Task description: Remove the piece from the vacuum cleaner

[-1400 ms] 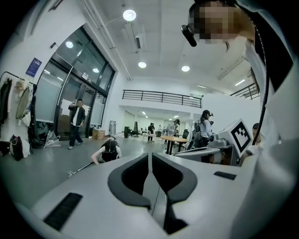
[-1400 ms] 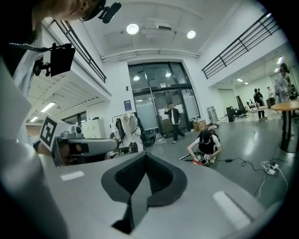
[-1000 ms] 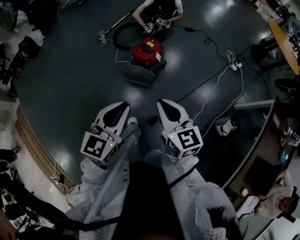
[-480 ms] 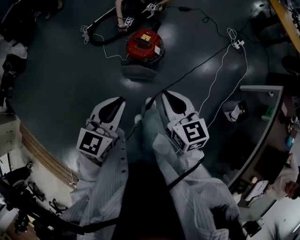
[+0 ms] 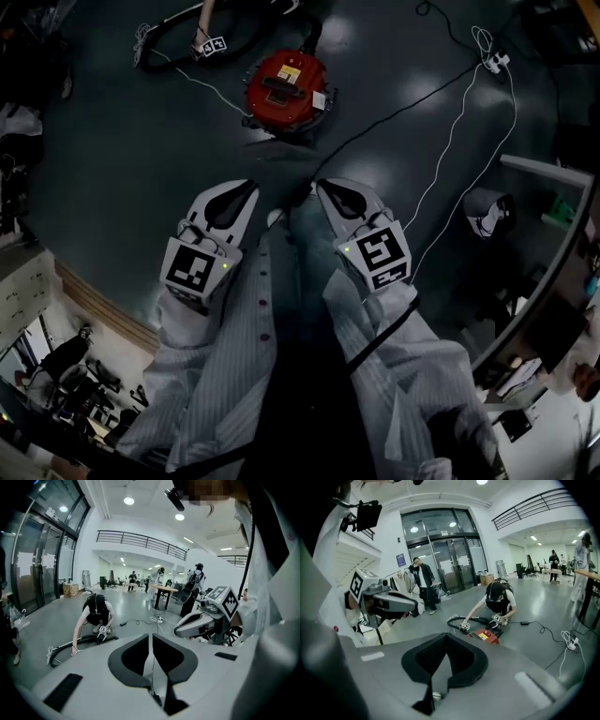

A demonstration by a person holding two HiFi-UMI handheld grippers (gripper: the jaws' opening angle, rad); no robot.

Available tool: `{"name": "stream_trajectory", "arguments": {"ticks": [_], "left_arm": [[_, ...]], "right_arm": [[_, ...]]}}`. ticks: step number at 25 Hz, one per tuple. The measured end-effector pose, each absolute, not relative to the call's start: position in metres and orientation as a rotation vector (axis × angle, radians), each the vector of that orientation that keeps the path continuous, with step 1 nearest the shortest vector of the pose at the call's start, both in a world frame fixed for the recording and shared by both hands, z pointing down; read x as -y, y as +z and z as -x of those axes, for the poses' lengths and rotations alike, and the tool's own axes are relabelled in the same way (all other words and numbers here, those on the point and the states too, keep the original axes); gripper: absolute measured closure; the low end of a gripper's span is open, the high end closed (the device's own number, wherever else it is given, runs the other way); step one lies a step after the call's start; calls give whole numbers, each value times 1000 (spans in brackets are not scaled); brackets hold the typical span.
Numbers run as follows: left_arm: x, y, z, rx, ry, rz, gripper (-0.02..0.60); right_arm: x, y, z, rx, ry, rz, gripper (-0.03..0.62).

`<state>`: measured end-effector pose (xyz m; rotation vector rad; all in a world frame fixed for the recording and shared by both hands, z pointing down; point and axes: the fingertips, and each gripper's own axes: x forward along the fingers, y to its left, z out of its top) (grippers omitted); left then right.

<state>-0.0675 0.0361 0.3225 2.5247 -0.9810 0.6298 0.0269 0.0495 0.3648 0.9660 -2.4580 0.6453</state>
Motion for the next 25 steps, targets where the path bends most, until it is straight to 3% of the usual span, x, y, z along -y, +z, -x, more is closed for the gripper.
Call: {"name": "stream_trajectory", "arguments": {"ticks": [12,18,22,25], "left_arm": [[7,593,72,475,1219,-2620,549],[14,693,82,383,1391,-2639,418],[14,735,83,259,1507,-2656,374],[16,759,82,186,1571,-2658,359]], "right_arm": [[34,580,-19,2244,717,-994,585],[98,672,-20,2158,910,-1100,535],[137,696,-8,2183,810,-1026,443],[157,709,5,2198,687,-910,416]]}}
